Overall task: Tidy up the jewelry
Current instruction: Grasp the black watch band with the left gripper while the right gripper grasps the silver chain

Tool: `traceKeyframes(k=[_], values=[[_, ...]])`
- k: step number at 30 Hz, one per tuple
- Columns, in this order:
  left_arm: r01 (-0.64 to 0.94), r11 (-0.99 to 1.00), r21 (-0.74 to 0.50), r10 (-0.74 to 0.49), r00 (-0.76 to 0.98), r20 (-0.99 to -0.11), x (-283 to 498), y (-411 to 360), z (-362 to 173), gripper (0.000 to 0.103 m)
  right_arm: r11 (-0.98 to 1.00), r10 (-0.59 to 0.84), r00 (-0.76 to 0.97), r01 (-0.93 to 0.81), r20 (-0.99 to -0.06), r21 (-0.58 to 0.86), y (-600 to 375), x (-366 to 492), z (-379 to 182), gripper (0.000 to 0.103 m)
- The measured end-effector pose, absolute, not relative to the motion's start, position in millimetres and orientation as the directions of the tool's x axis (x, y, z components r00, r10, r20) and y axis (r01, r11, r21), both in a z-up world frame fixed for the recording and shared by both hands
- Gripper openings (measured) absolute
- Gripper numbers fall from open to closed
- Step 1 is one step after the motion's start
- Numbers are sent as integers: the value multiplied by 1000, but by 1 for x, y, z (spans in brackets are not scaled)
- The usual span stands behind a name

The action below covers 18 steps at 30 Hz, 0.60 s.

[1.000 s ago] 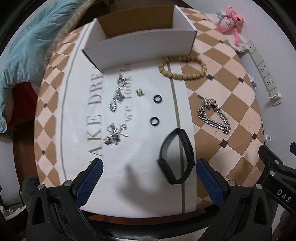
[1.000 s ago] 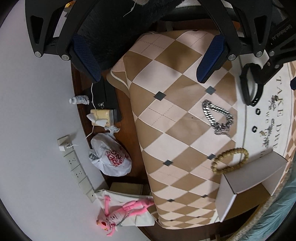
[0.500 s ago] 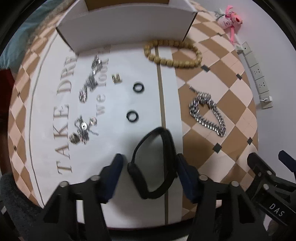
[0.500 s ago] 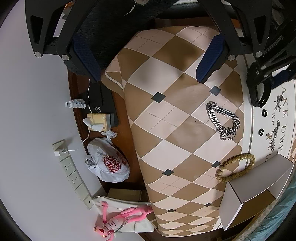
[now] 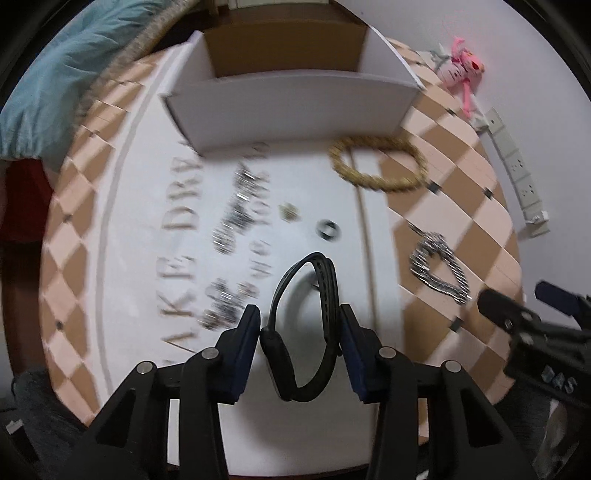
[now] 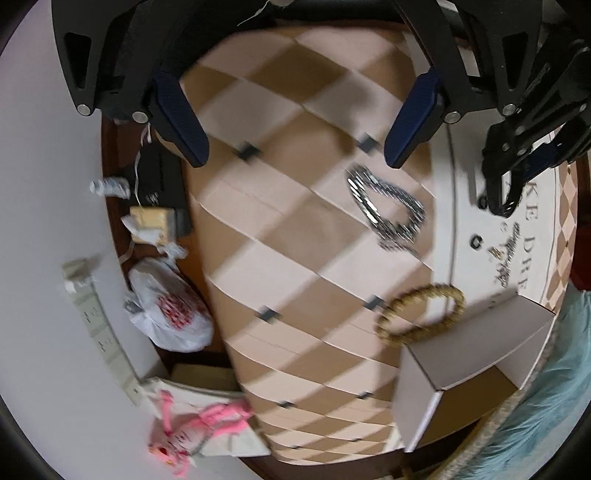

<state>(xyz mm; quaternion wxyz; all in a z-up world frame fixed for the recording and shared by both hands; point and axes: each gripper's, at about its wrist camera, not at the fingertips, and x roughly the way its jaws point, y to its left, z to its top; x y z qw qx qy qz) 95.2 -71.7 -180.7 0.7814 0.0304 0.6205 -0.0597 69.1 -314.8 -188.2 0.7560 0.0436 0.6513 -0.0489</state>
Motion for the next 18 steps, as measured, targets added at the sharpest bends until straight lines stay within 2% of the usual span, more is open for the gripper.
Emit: traceKeyframes(k=[2,7,13,15,16,17,18], values=[[121,993,8,-22,247,-969,96,-63,-178,39,995,-18,157,101,-988,-3,-302,80,-194,88],[88,995,47,22,269,-963,100,-50,-180,39,1000,-26,145,3,-989,-26,-267,100,-214,80],[68,996,54,34,266,-963,99,-36,-183,39,1000,7,167,-30,-986,2,-246,105,-215,70],[68,996,56,36,265,-964,100,-35,-183,39,999,14,186,-44,-982,5,-241,103,-212,62],[68,996,57,37,265,-964,102,-36,-182,39,999,15,198,-54,-980,5,-239,102,-210,49],[67,996,56,37,265,-964,101,-35,-183,39,998,16,205,-58,-979,4,-234,102,-208,31],[65,996,53,34,262,-964,101,-35,-183,39,998,14,210,-58,-978,2,-232,101,-206,23]])
